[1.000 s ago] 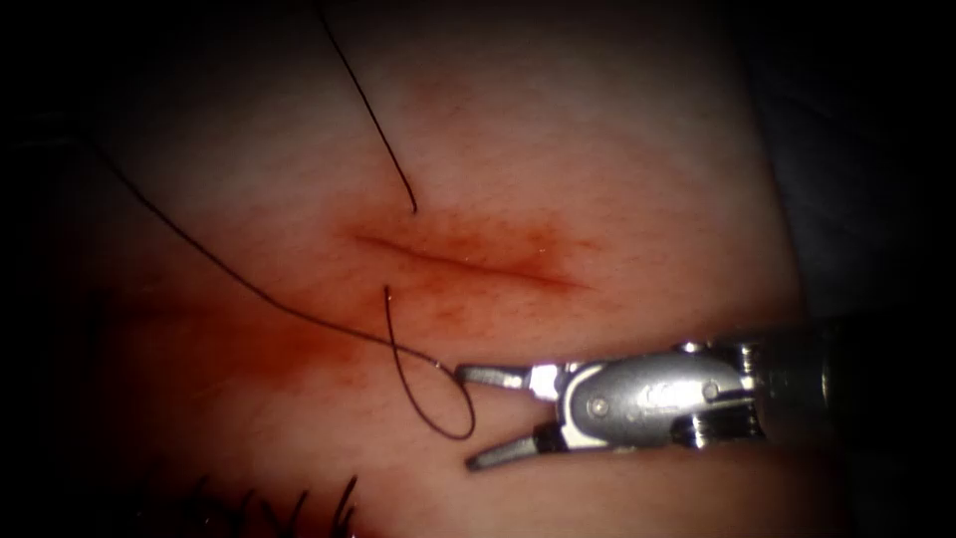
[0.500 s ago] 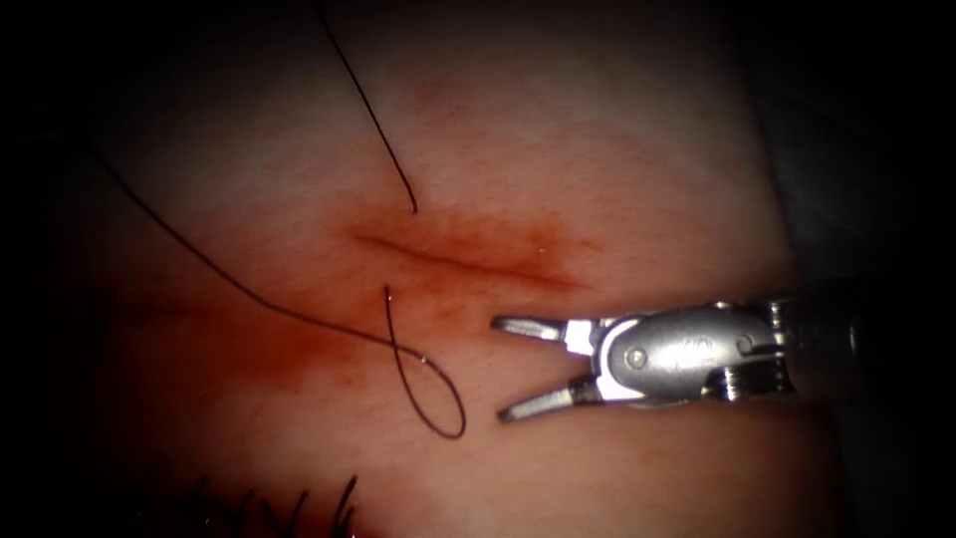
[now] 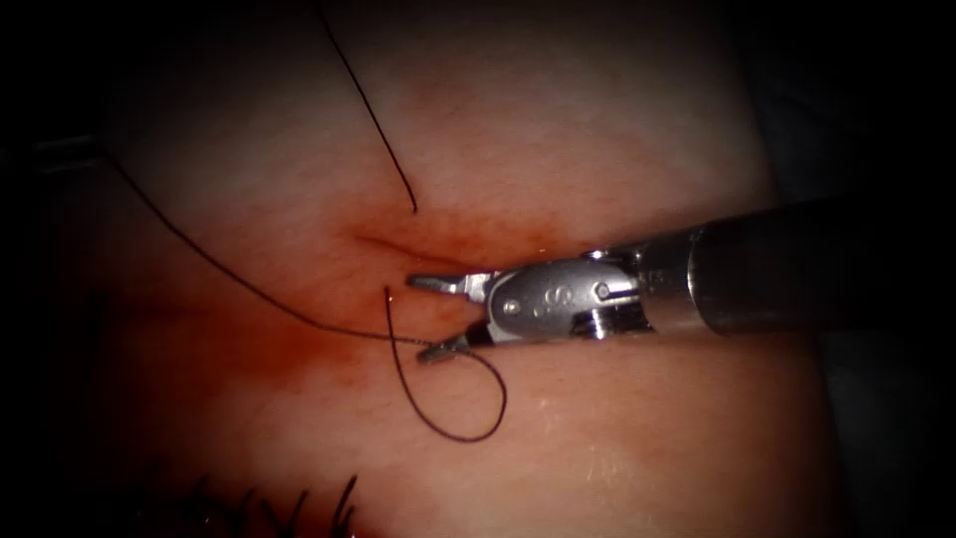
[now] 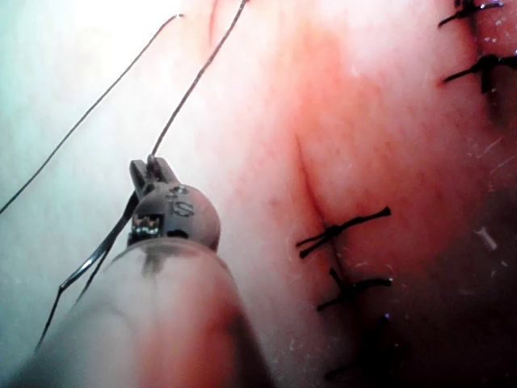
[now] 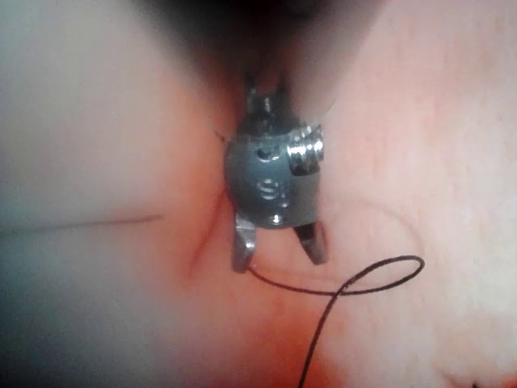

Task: Wound Closure
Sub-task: Grasp the suture with the right gripper and pull it through the skin until a short tail remains.

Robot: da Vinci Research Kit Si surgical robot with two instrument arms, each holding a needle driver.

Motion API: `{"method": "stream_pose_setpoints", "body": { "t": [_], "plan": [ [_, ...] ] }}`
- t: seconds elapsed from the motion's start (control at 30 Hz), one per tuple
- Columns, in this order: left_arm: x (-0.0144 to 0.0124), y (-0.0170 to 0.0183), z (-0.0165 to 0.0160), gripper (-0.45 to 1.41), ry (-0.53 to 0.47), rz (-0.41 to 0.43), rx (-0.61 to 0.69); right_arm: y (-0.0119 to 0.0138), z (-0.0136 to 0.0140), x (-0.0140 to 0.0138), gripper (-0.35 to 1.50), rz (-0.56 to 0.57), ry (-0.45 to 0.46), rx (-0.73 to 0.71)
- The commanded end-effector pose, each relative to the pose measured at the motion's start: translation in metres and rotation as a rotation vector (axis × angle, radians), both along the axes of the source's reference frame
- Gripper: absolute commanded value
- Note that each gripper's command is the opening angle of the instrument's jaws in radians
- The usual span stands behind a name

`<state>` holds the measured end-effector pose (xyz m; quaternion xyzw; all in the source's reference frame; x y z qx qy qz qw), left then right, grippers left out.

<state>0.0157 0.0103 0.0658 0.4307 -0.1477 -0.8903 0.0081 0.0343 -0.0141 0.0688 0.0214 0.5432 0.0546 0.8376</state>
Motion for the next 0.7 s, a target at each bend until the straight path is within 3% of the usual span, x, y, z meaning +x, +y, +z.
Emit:
{"method": "stream_pose_setpoints", "body": {
  "t": [0.03,0.2,0.33,0.37,0.4,0.43,0.47,0.7],
  "plan": [
    [-0.0004,0.0001,0.0004,-0.45,-0.003,0.001,-0.001,-0.0004,0.0015,0.0012,1.36,-0.009,-0.005,-0.011],
    [-0.0005,-0.0006,0.0000,-0.45,-0.001,0.018,0.000,-0.0007,0.0029,0.0021,1.36,-0.020,-0.015,-0.018],
    [-0.0011,-0.0012,0.0001,-0.45,0.001,0.045,0.005,-0.0008,0.0027,0.0026,1.21,-0.023,-0.010,-0.015],
    [-0.0013,-0.0014,0.0001,-0.45,0.004,0.052,0.007,-0.0007,0.0026,0.0026,1.09,-0.024,-0.009,-0.015],
    [-0.0014,-0.0016,0.0001,-0.45,0.004,0.060,0.008,-0.0007,0.0026,0.0025,0.83,-0.027,-0.010,-0.013],
    [-0.0015,-0.0018,0.0001,-0.45,0.003,0.066,0.009,-0.0008,0.0025,0.0023,0.17,-0.037,-0.013,-0.011],
    [-0.0016,-0.0019,0.0001,-0.45,0.003,0.075,0.012,-0.0008,0.0025,0.0022,-0.33,-0.044,-0.018,-0.008],
    [-0.0025,-0.0030,-0.0001,-0.45,-0.022,0.156,0.036,-0.0018,0.0015,0.0012,-0.35,-0.073,-0.037,-0.008]
  ]
}}
